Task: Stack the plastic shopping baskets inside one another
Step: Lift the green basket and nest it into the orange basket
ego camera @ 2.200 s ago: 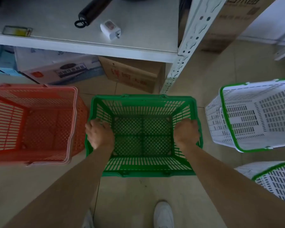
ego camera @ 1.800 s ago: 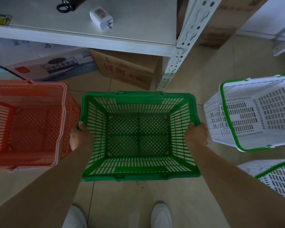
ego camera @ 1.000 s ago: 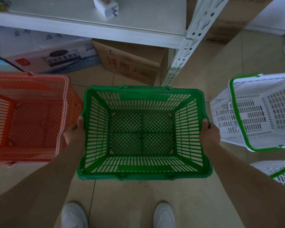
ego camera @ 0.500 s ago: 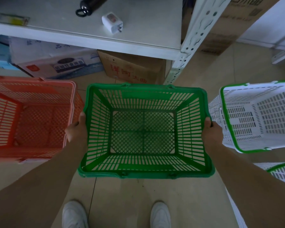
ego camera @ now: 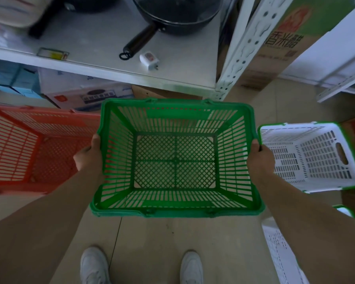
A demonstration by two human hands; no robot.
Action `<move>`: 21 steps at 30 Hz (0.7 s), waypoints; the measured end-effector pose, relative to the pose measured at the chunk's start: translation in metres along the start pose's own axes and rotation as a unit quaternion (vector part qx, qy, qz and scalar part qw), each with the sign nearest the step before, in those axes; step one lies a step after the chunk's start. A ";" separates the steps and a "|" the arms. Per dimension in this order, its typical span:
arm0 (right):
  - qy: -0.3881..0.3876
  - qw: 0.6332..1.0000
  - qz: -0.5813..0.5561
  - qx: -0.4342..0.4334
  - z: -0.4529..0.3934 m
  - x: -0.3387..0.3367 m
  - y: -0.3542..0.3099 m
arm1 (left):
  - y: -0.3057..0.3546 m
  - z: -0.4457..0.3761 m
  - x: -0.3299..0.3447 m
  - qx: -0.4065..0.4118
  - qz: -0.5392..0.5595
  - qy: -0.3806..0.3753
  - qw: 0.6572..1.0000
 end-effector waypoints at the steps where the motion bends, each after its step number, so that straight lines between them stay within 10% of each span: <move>1: 0.001 1.000 0.005 -0.004 0.004 -0.006 -0.006 | 0.004 0.001 -0.004 0.002 -0.007 0.000 1.000; 21: -0.003 0.997 0.033 -0.066 0.138 -0.044 -0.124 | 0.101 -0.025 -0.164 -0.003 0.023 0.023 0.999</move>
Point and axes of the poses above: each hand's wrist, its own z-axis away from the middle knuckle, its own x-axis out of the palm, y = z × x, the point moved 1 cm from there along -z, towards the middle knuckle, and after that the axes turned 8 degrees about x, right-handed, at the moved point
